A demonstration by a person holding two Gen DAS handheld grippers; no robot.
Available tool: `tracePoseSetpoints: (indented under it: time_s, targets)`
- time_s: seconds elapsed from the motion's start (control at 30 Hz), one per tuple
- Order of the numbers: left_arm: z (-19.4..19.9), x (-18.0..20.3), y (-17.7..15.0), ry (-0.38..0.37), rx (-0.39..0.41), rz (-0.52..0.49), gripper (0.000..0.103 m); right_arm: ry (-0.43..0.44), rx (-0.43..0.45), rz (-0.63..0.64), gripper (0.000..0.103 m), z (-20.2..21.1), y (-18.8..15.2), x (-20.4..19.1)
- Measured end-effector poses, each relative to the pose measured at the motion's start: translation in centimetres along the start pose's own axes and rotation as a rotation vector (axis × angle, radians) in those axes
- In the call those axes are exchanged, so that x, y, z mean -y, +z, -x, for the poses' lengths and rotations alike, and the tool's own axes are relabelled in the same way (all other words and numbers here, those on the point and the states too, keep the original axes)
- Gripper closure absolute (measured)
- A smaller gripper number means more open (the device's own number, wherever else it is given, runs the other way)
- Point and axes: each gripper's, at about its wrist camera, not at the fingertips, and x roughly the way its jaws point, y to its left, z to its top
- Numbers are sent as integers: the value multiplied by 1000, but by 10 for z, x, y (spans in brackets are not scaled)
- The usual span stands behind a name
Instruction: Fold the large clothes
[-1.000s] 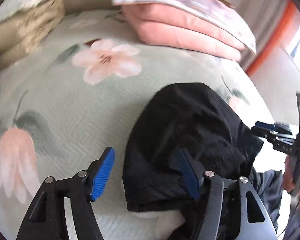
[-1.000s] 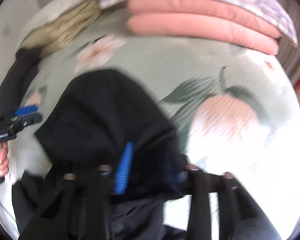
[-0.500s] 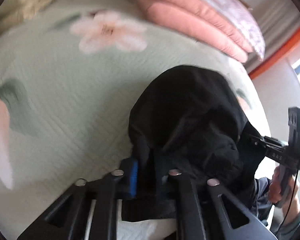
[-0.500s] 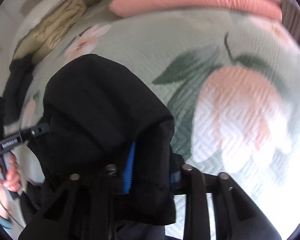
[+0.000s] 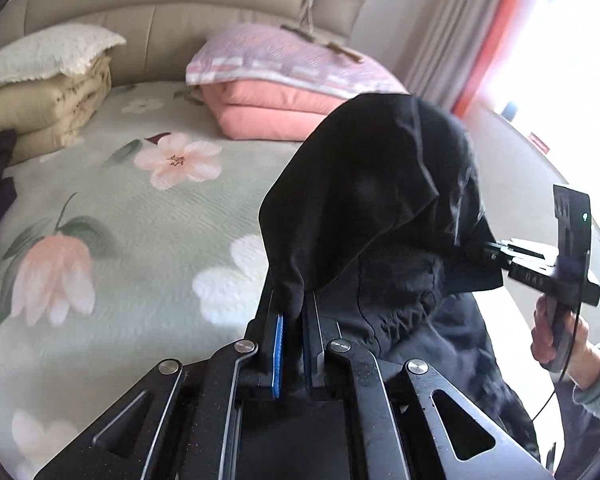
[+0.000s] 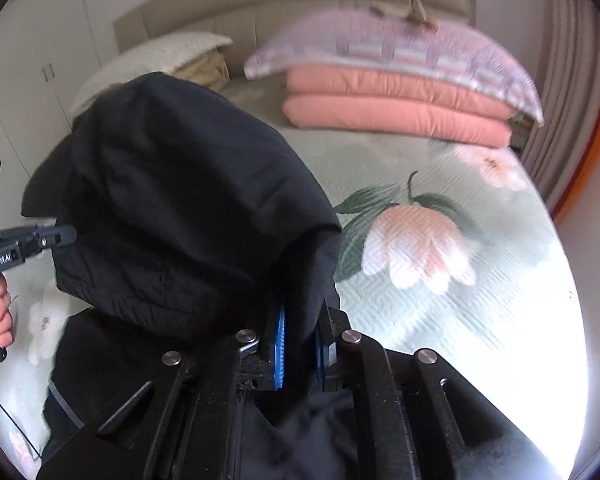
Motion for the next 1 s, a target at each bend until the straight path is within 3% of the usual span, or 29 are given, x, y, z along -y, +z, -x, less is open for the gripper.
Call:
tracePoseSetpoints:
  time_s: [0.3, 0.43, 0.53, 0.67, 0.73, 0.8, 0.83, 0.9, 0.97, 1.0]
  targets:
    - [100, 57, -100, 37, 68, -91, 96, -89, 132, 47, 95, 141, -105, -54]
    - [118, 83, -158, 69, 14, -139, 96, -169, 200, 68, 102, 192, -161, -68]
    - [109, 96, -200, 77, -73, -177, 96, -175, 138, 94, 102, 193, -190, -72]
    - [90, 84, -243, 87, -231, -143, 96, -137, -38, 89, 100, 176, -215, -64]
    - [94, 70, -247, 63, -261, -69, 96, -108, -92, 65, 89, 179, -220, -58]
    - [105, 63, -241, 84, -247, -42, 96, -109, -117, 84, 63, 184, -216, -57]
    - [114, 63, -232, 99, -223, -51, 94, -110, -121, 103, 56, 188, -211, -59]
    - [126, 69, -215, 114, -186, -74, 84, -96, -135, 153, 52, 193, -197, -67]
    - [134, 76, -199, 93, -157, -94, 59, -65, -172, 197, 46, 188, -180, -75]
    - [136, 81, -193, 80, -146, -105, 55, -55, -174, 217, 41, 185, -171, -78]
